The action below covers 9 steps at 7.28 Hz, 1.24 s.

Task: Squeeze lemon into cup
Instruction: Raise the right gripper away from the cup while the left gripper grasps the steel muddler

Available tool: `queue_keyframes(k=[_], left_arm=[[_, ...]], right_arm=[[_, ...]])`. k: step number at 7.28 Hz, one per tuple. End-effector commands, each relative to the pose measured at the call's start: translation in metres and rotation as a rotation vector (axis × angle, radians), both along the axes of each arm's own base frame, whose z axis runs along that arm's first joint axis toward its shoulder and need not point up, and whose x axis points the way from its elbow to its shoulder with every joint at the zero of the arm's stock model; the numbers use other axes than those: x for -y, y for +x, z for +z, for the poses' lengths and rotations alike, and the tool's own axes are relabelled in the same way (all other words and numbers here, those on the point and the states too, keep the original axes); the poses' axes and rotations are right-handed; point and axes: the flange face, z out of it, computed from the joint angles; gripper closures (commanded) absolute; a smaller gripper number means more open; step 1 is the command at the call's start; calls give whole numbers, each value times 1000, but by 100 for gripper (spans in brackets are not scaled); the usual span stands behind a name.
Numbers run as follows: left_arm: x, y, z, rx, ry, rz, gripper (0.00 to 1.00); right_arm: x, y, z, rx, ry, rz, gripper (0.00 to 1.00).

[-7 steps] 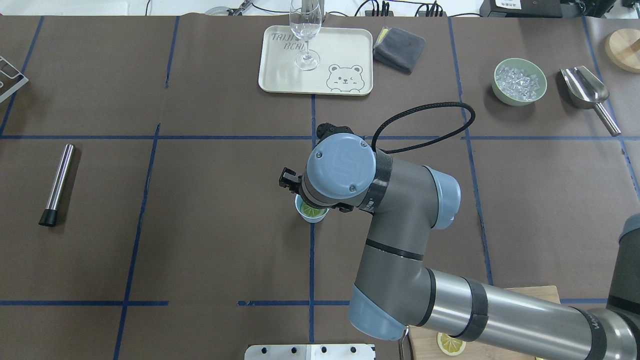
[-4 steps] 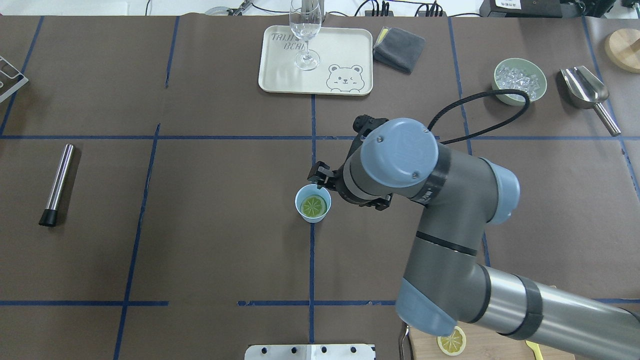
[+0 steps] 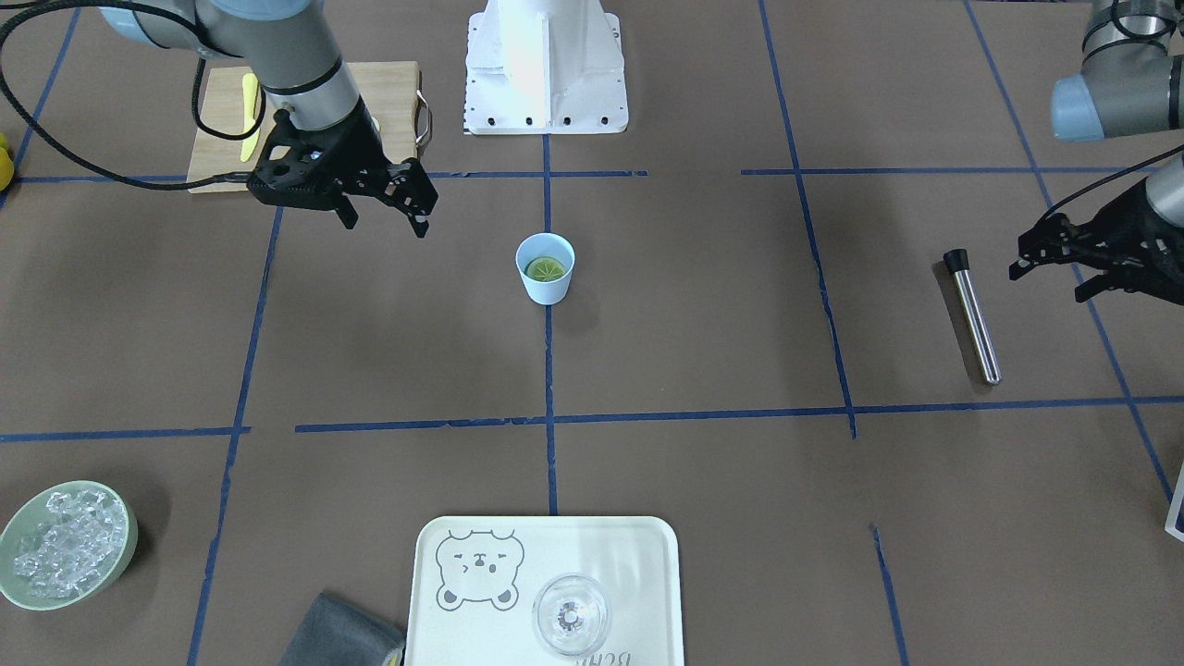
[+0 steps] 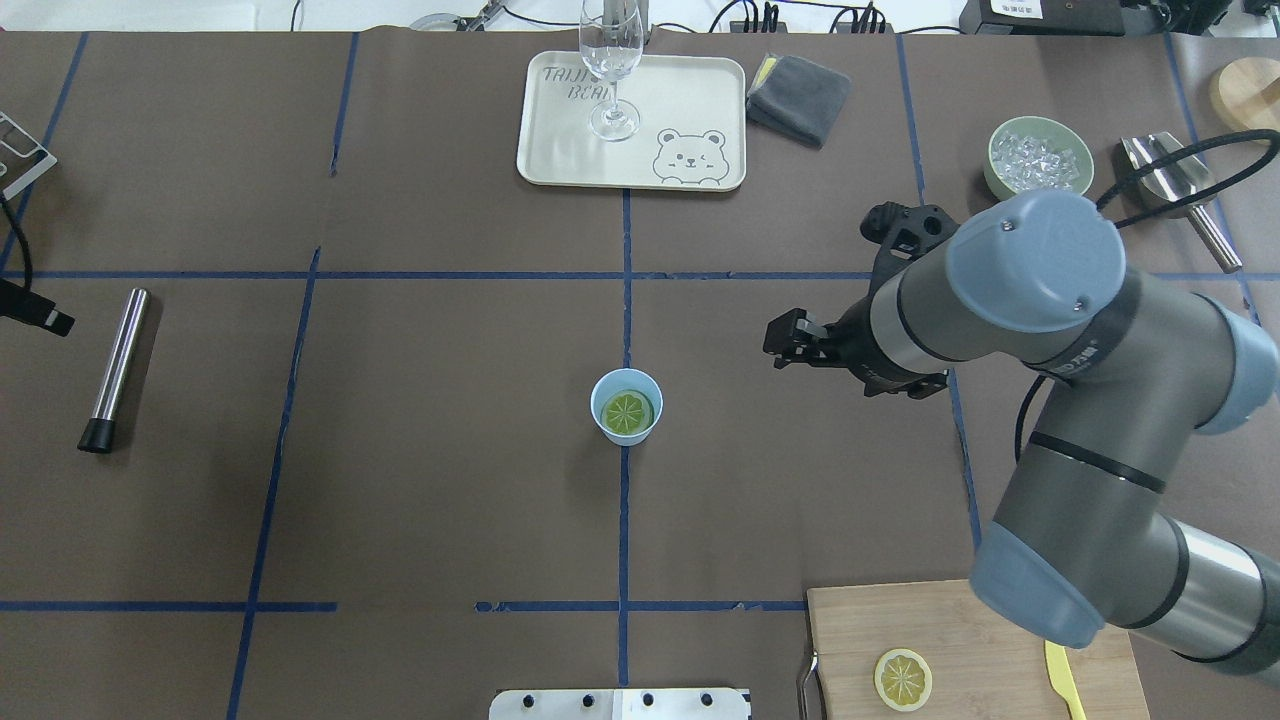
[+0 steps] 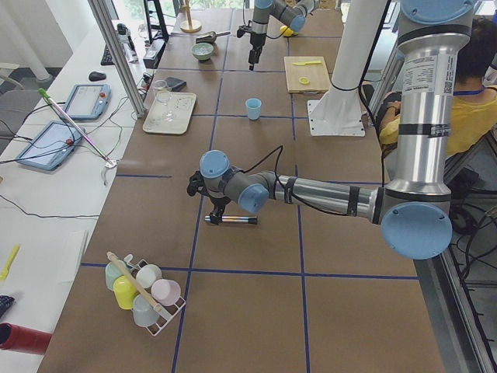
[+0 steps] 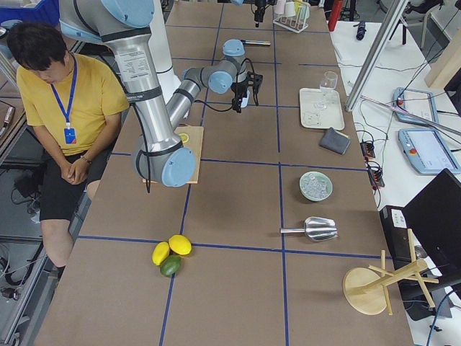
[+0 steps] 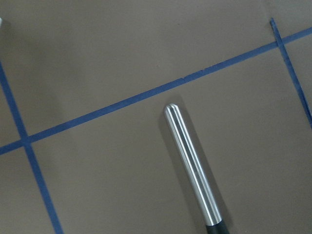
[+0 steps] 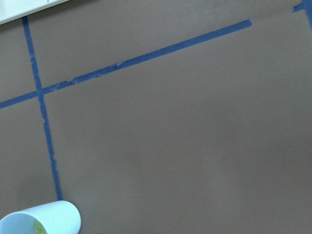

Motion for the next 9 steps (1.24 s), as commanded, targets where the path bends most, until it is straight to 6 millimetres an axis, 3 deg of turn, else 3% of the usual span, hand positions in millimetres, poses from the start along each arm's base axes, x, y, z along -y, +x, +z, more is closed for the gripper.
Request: queue_keyframes(k=[1, 2, 5, 8, 9], left_arm=[[30, 36, 14, 19, -97, -49, 2], [38, 50, 12, 63, -105, -97, 2], [45, 61, 21, 127, -140, -120, 16], [28, 102, 30, 148, -174, -75, 17], [24, 108, 33, 153, -176, -62, 22]], right_arm=[[-2, 17, 12, -12, 7, -10, 0], [-2, 18, 12, -12, 7, -10, 0], [-4, 20, 10, -8, 11, -9, 0], [-4, 20, 10, -8, 11, -9, 0], [-4, 20, 10, -8, 11, -9, 0]])
